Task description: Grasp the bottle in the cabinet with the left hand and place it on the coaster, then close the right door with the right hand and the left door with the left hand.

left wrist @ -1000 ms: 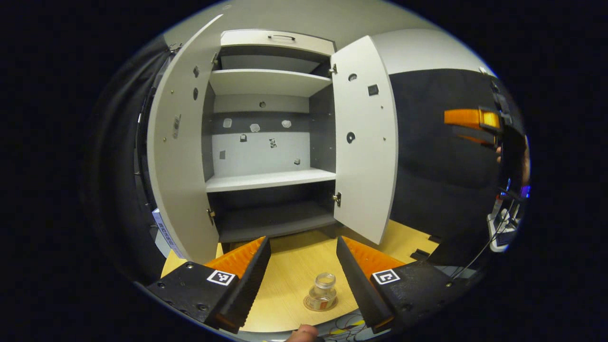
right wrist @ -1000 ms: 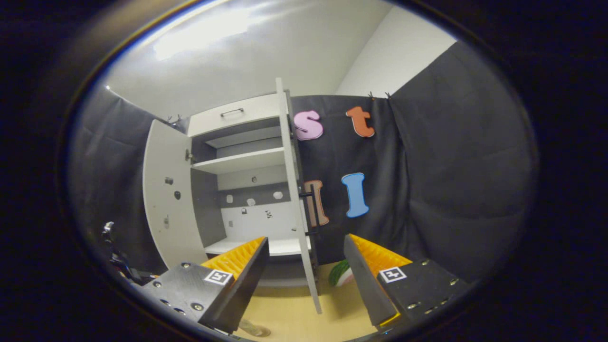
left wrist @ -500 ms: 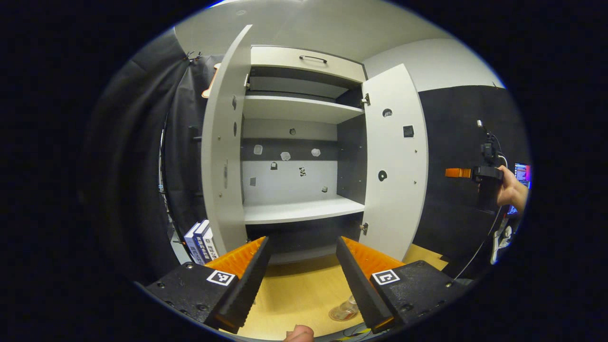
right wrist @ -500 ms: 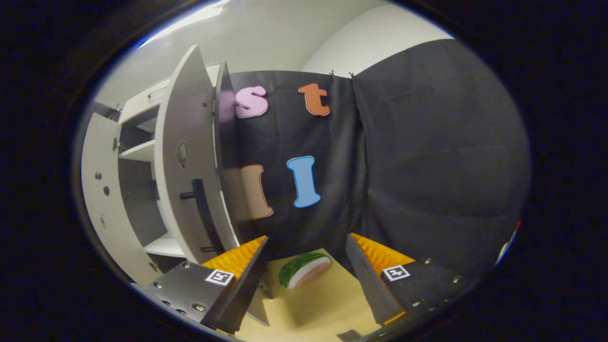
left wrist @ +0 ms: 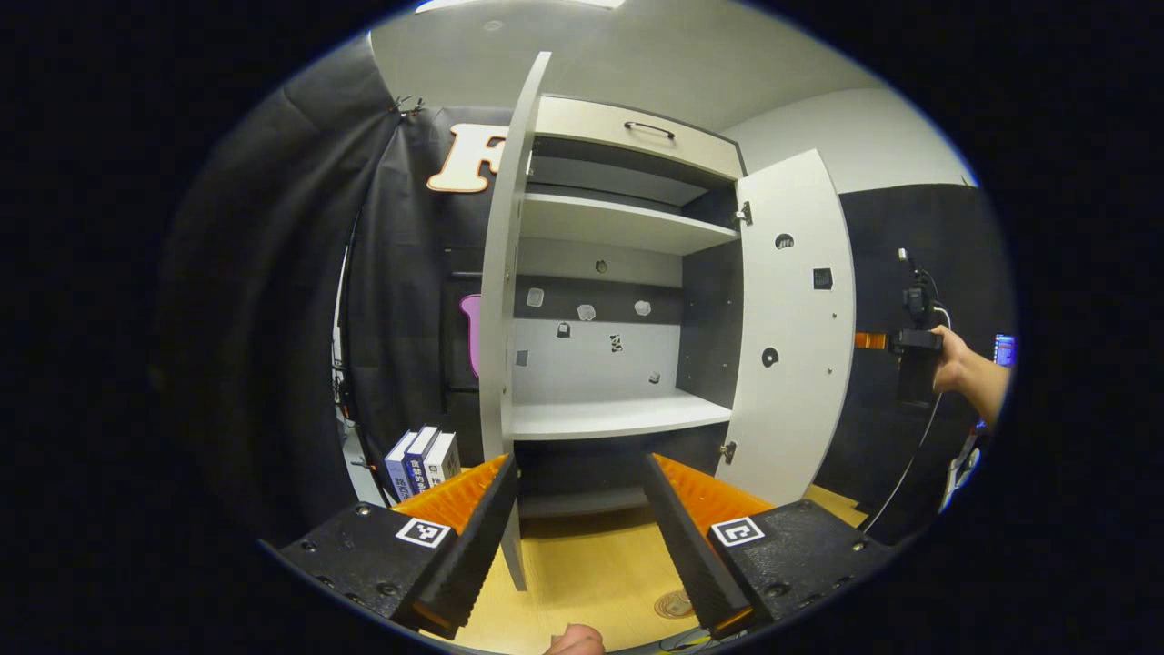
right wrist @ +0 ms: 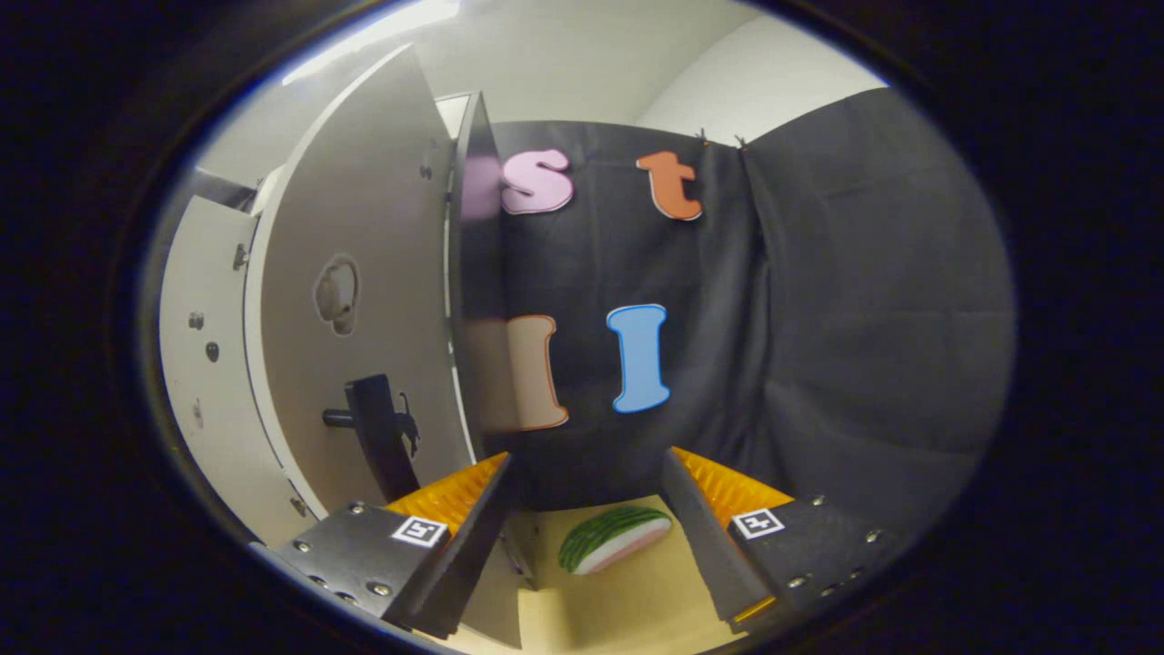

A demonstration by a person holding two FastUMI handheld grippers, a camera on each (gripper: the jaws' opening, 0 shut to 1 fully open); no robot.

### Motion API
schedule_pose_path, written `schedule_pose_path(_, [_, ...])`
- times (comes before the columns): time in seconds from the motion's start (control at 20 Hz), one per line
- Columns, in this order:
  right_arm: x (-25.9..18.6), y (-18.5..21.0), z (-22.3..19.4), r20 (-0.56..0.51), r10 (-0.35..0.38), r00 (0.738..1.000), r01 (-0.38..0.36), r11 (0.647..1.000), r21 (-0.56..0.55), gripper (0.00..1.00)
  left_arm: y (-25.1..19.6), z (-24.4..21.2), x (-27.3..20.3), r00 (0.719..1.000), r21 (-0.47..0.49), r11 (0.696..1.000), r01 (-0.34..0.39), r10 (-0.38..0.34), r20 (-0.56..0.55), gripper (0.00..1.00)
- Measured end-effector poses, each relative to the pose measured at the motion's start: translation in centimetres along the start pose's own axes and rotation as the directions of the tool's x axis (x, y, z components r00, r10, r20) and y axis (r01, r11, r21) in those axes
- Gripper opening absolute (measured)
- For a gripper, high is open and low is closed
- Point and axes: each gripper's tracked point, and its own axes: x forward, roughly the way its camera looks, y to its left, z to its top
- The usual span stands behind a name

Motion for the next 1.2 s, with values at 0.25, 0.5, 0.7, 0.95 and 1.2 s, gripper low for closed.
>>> schedule_pose_path(0.25, [0.0,5.6,-1.4,-0.05,0.124,0.991,-0.124,0.992,0.001,0.91,0.0,0.0,-0.2,1.0,0.023,1.0,-0.005,0.005,-0.007,0.89])
schedule_pose_path(0.5, [0.5,10.1,-1.2,-0.023,0.161,0.987,-0.161,0.987,-0.002,0.93,0.2,0.5,-0.9,0.999,0.073,0.997,-0.032,0.032,-0.004,0.89])
schedule_pose_path(0.7, [0.7,11.4,-1.3,-0.001,0.16,0.987,-0.16,0.987,-0.002,0.93,1.6,0.1,-2.6,0.998,0.074,0.995,-0.059,0.06,-0.012,0.89])
schedule_pose_path(0.95, [0.7,12.5,-1.4,0.017,0.155,0.988,-0.155,0.988,0.016,0.93,4.0,-1.1,-3.2,0.992,0.05,0.993,-0.111,0.114,-0.058,0.89])
schedule_pose_path(1.2, [0.7,13.0,-1.5,0.038,0.146,0.989,-0.147,0.989,0.023,0.93,5.9,-1.7,-3.0,0.986,0.056,0.989,-0.135,0.14,-0.09,0.88])
